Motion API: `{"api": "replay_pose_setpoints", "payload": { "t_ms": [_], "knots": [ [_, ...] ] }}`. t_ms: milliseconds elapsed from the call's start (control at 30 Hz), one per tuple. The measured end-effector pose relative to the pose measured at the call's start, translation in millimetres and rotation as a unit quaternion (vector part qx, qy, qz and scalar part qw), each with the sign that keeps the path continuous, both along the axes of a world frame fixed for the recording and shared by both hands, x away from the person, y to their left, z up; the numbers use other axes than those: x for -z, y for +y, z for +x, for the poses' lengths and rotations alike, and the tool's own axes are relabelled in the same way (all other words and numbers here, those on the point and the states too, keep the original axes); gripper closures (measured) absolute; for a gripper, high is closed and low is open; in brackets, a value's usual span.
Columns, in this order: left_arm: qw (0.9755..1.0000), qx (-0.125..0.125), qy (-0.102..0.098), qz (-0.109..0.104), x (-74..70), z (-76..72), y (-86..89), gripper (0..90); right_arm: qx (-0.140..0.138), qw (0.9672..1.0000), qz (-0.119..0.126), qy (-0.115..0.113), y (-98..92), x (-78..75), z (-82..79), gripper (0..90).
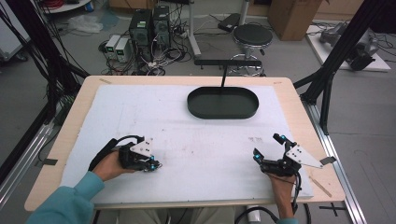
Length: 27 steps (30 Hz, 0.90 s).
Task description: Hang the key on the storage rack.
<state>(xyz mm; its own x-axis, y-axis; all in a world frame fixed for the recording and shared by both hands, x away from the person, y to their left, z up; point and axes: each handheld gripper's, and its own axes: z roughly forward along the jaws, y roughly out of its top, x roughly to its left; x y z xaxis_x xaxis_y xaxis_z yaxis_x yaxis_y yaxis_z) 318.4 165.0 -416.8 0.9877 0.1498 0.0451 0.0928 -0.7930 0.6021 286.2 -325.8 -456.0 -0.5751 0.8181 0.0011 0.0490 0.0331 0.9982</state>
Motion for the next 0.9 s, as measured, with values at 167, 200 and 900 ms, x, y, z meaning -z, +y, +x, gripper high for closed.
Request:
{"api": "replay_pose_setpoints", "payload": {
  "t_ms": [167, 200, 900],
  "knots": [
    [0.9999, -0.010, -0.002, -0.007, -2.1, 0.1, 0.9, 88.2, 0.000, 1.0000, 0.000, 0.000, -0.1, 0.0, 0.0, 0.7],
    [0.9999, -0.010, -0.003, -0.011, -2.7, 0.2, 1.4, 88.2, 0.000, 1.0000, 0.000, 0.000, 0.0, 0.0, 0.0, 0.7],
    [0.9839, -0.062, -0.009, -0.167, -26.6, 11.1, 14.5, 88.2, -0.046, 0.9981, -0.032, 0.025, 11.4, -15.8, 9.0, 0.7]
  ]
}}
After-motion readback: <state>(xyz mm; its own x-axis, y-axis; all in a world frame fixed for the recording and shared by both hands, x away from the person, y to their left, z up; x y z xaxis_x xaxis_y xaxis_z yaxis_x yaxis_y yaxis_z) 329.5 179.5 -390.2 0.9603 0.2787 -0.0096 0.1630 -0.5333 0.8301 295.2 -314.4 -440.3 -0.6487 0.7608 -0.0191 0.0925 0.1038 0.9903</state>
